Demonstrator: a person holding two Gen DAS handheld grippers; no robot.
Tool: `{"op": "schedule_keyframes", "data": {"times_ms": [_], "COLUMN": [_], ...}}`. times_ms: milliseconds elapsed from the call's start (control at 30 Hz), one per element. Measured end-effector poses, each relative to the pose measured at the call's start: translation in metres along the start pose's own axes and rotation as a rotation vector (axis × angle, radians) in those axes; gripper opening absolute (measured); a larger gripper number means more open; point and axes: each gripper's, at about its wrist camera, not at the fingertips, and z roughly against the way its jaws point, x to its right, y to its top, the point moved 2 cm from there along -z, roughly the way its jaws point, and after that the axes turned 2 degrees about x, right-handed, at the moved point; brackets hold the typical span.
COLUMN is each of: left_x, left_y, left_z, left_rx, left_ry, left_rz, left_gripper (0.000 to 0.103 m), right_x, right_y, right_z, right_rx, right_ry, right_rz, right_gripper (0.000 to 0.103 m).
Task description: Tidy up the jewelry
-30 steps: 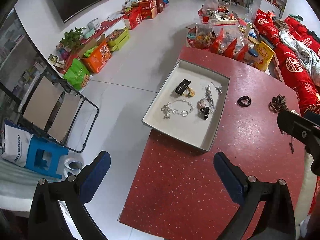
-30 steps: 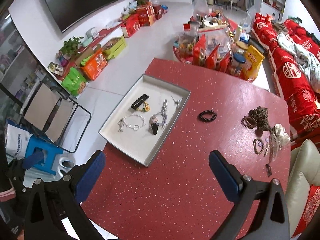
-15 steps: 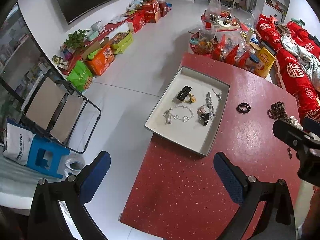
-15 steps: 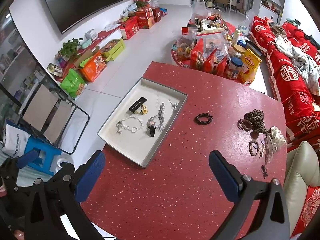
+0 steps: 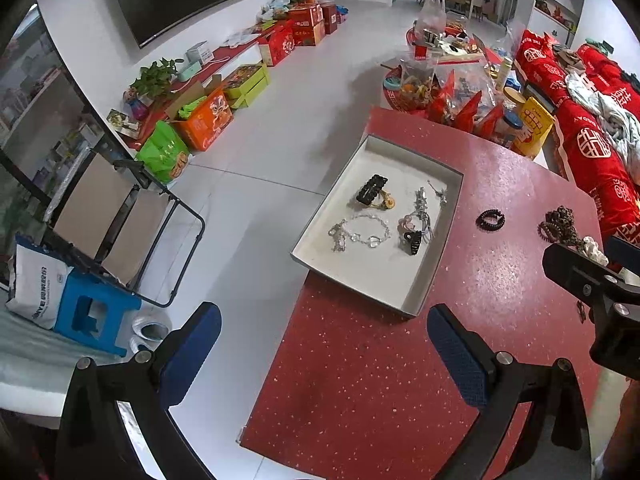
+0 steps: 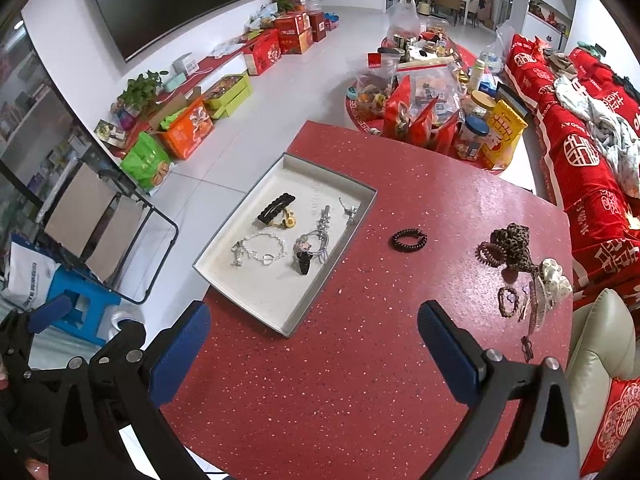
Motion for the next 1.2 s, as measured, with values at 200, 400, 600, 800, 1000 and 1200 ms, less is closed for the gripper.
{"op": "schedule_keyframes", "data": {"times_ms": [200, 400, 600, 800, 1000, 1200], "left_x": [-0.0009, -0.0019, -0.001, -0.0012, -0.001, -0.0009], "left_y": [0.0003, 0.0006, 0.0003, 0.0007, 0.0008, 0.0008], "left_z": [-0.0004, -0.0014, -0.0011, -0.0014, -0.0013, -0.0014], "left_rx": [-0.001, -0.001, -0.001, -0.001, -0.001, -0.002], "left_ry": [0.003, 0.003, 0.005, 0.005, 0.005, 0.006], "left_rz": [0.0, 0.001, 0.0, 0.001, 0.0, 0.0], "left_gripper": [0.103, 0.103, 0.103, 0.103, 0.103, 0.103], "right_x": [-0.0015, -0.0018, -0.0019, -0.0019, -0.0018, -0.0016], "right_y": [0.0009, 0.001, 0.0013, 0.0016, 0.0016, 0.0019], "right_z": [-0.0013, -0.0002, -0.0004, -0.0009, -0.0008, -0.001], "right_rx": [-0.001, 0.0, -0.001, 0.0, -0.002, -0.001], "right_ry": [0.0, -0.001, 0.0, 0.001, 0.001, 0.001], "right_rz": [0.0, 0.0, -0.001, -0.001, -0.002, -0.002], "right_gripper": [0.103, 0.103, 0.103, 0.103, 0.103, 0.103]}}
